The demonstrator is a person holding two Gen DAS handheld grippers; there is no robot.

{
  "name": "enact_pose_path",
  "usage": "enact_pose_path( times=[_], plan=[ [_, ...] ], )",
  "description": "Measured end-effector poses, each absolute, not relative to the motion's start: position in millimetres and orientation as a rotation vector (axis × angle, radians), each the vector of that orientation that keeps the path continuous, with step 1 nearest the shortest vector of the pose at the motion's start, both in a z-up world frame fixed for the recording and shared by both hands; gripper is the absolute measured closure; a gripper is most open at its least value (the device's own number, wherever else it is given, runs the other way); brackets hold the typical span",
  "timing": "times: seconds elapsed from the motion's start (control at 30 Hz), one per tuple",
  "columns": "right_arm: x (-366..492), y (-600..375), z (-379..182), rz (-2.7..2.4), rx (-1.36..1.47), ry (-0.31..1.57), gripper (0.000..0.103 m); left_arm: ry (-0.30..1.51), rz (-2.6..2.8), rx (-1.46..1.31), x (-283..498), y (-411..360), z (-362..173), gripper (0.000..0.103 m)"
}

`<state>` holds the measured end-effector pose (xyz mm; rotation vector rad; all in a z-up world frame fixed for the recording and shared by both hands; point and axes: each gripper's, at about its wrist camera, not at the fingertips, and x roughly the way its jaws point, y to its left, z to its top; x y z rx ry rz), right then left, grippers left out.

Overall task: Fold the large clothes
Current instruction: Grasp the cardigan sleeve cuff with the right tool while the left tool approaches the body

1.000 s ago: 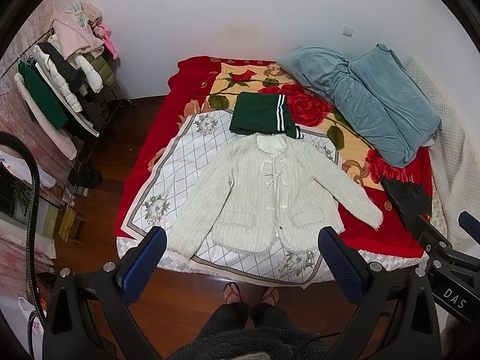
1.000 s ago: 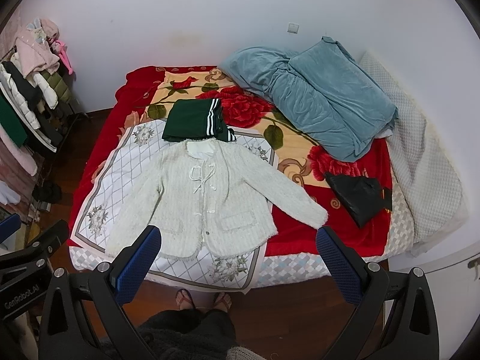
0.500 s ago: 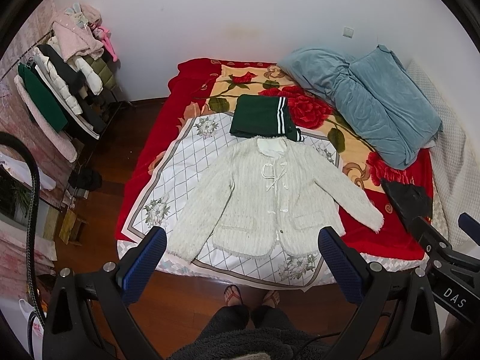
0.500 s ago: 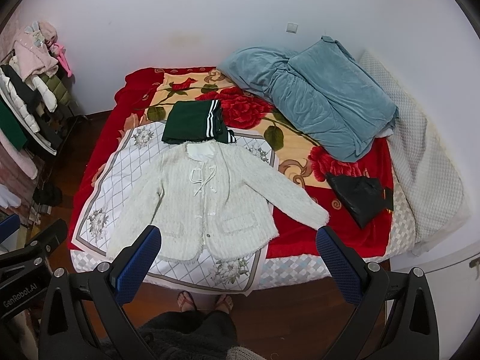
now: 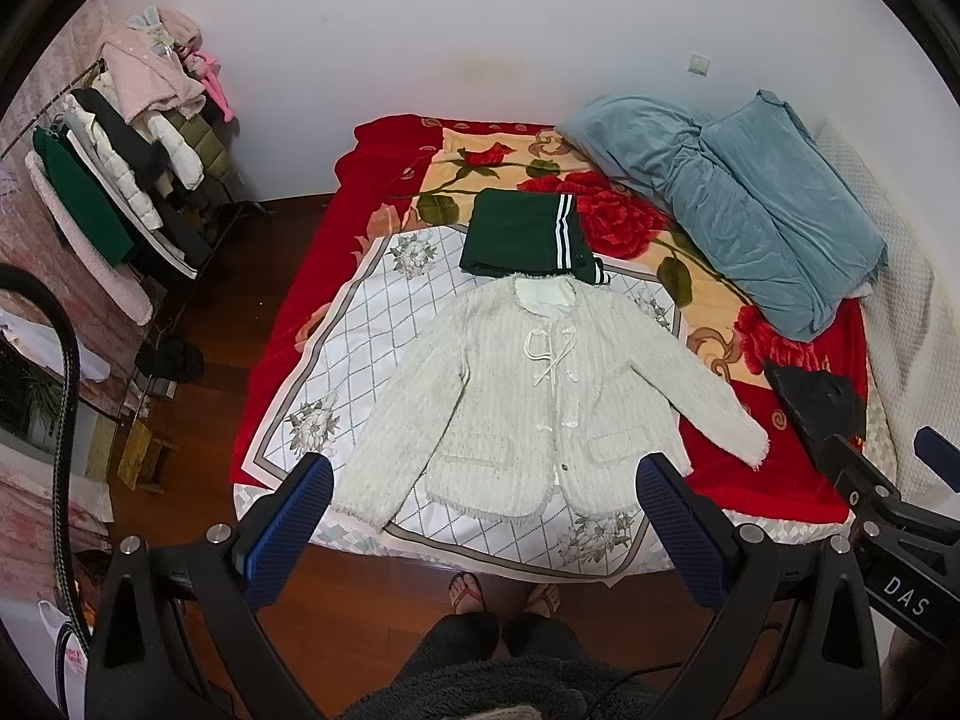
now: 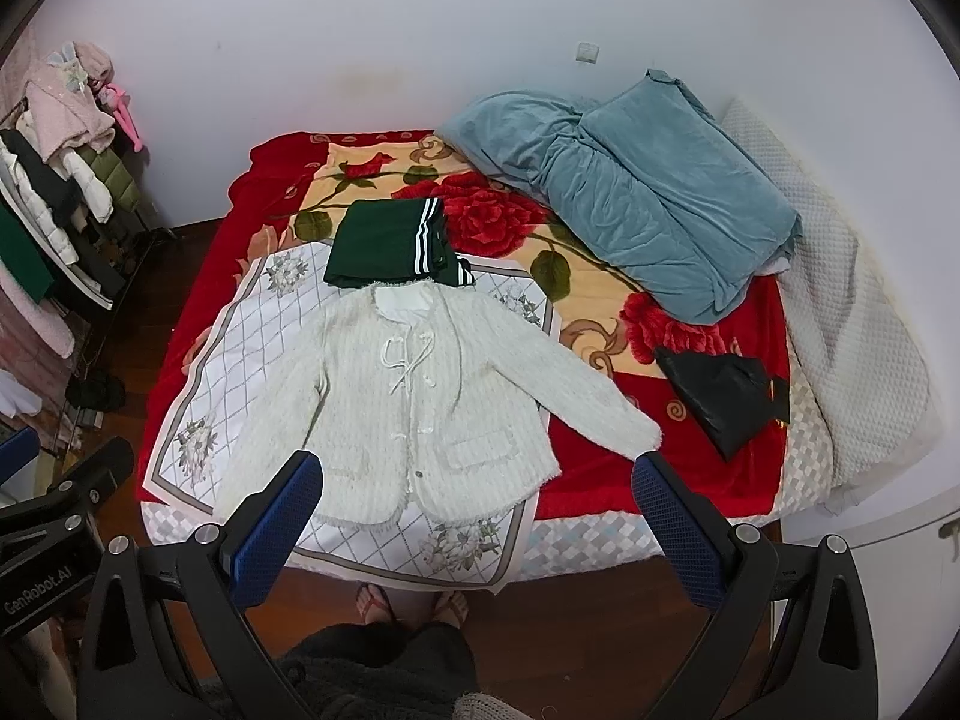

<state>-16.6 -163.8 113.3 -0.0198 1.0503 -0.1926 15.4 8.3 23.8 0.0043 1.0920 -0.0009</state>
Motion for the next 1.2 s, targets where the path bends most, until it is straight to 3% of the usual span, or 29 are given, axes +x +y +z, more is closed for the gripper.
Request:
enact_pose_path(
  times=[0.23, 0.47, 0.73, 0.77, 0.9, 0.97, 1.2],
  plan=[
    [-4, -159, 95, -0.207, 0.0, 1.064, 0.0, 1.095, -0.015, 0.015, 35, 13, 14, 0.0],
    [15, -177, 56, -0.23, 0.108, 1.014, 0.0, 0.942, 0.043, 0.048, 75, 23, -13, 0.0],
    [51, -290, -74, -0.459, 0.384, 1.038, 0.0, 0.919, 0.146, 0.127, 150, 2, -112, 0.0],
    [55, -307, -91, -0.484, 0.413, 1.042, 0.002, 0.929, 0.159, 0.135, 159, -4, -127, 0.0],
    [74, -385, -173, -0.586, 0.491, 1.073, 0.029, 0.976, 0.189, 0.148, 194, -36, -187, 0.0],
    [84, -424, -217, -0.609, 0.557, 1.09, 0.035, 1.022, 0.224, 0.171, 212, -58, -230, 0.0],
    [124, -511, -377, -0.543, 0.728, 1.232, 0.036, 1.197, 0.351, 0.196, 248, -93, -345, 0.0]
  ],
)
